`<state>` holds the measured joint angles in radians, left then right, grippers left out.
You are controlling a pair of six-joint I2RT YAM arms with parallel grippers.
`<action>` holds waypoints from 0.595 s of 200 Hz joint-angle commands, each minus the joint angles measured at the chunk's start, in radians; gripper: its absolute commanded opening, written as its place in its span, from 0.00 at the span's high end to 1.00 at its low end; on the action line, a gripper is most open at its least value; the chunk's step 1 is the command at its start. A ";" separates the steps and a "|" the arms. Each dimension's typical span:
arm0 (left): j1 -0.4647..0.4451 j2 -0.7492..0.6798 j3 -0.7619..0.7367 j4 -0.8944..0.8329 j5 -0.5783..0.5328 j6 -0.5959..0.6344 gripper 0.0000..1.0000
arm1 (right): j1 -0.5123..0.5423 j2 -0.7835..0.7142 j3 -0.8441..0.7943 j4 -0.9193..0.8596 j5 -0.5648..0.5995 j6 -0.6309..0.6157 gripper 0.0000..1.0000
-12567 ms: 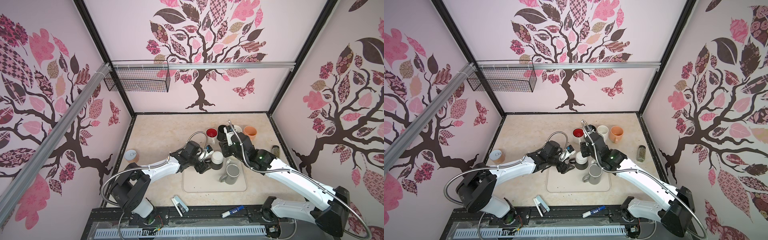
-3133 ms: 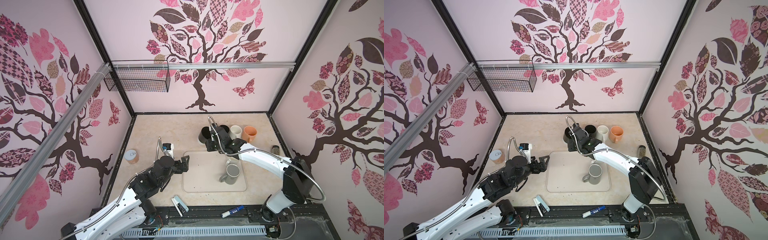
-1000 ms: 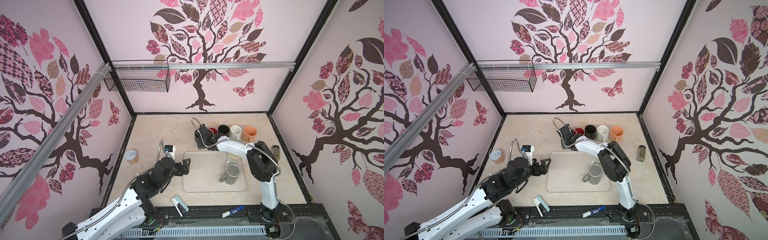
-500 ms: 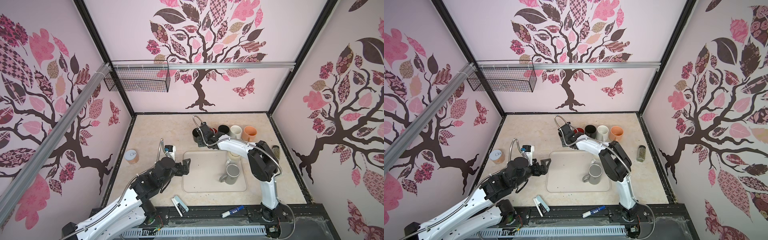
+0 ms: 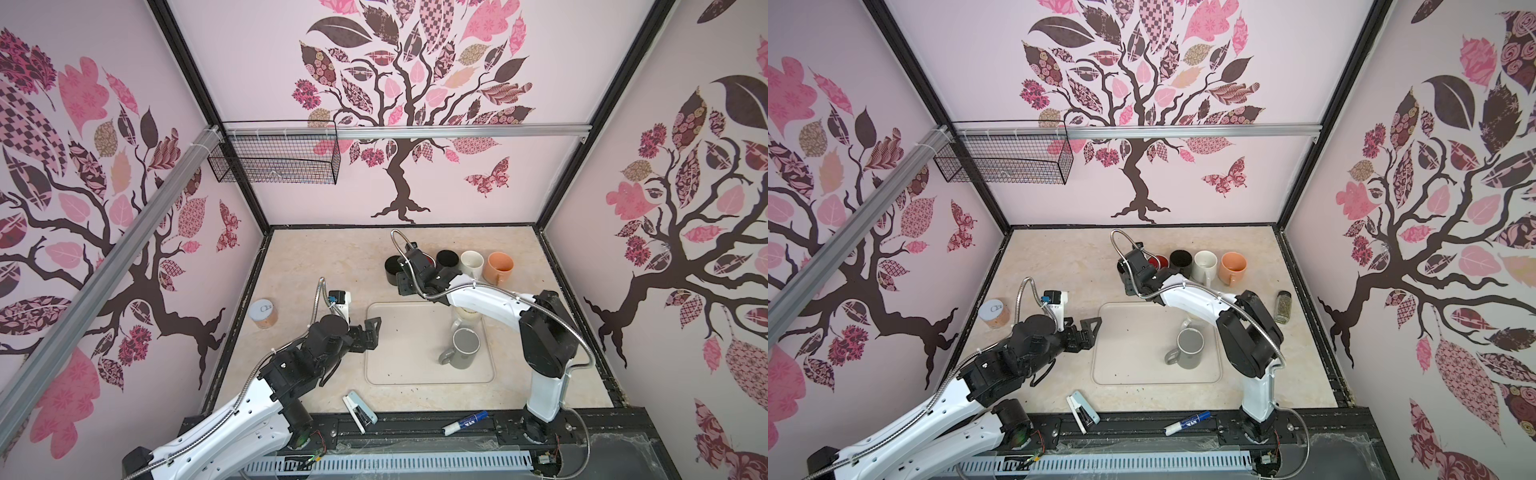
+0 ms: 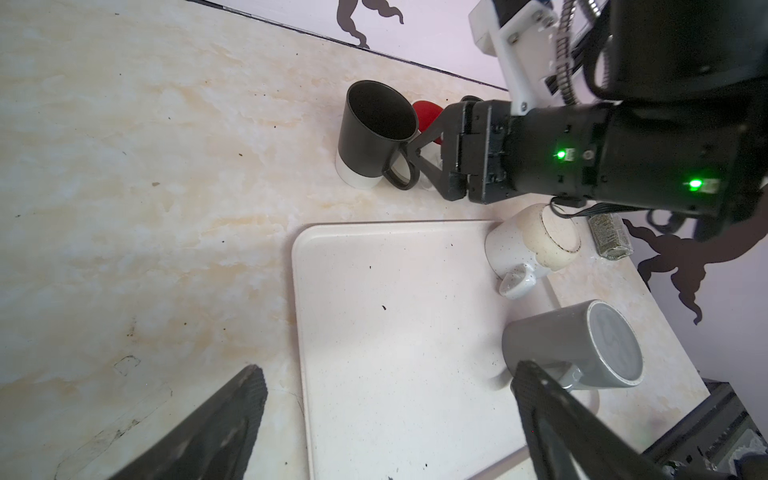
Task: Turn the mug right side up
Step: 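Open the right gripper and lift it away from the black mug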
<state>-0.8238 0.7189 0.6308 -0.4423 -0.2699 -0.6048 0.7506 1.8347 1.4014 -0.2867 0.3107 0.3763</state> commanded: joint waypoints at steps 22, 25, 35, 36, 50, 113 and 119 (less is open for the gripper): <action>0.001 0.014 -0.036 0.077 -0.021 -0.001 0.04 | 0.001 -0.314 -0.208 0.110 0.017 0.002 0.22; 0.001 0.016 -0.043 0.087 -0.026 -0.005 0.04 | 0.001 -0.335 -0.228 0.127 0.009 0.010 0.19; 0.001 0.019 -0.058 0.107 -0.040 -0.012 0.04 | 0.001 -0.394 -0.281 0.164 -0.032 0.020 0.05; 0.001 0.020 -0.060 0.108 -0.043 -0.013 0.04 | 0.002 -0.399 -0.283 0.165 -0.037 0.021 0.04; 0.003 0.033 -0.059 0.099 -0.024 -0.028 0.04 | 0.002 -0.426 -0.276 0.111 -0.092 0.028 0.00; -0.020 0.053 -0.034 0.096 0.147 0.071 0.05 | 0.002 -0.530 -0.289 -0.076 -0.095 0.005 0.00; -0.021 0.073 -0.025 0.095 0.160 0.077 0.07 | 0.003 -0.545 -0.293 -0.091 -0.082 -0.002 0.00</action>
<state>-0.8406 0.7628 0.6018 -0.3801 -0.1730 -0.5777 0.7509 1.3804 1.1122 -0.2764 0.2016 0.3958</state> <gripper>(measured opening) 0.948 0.998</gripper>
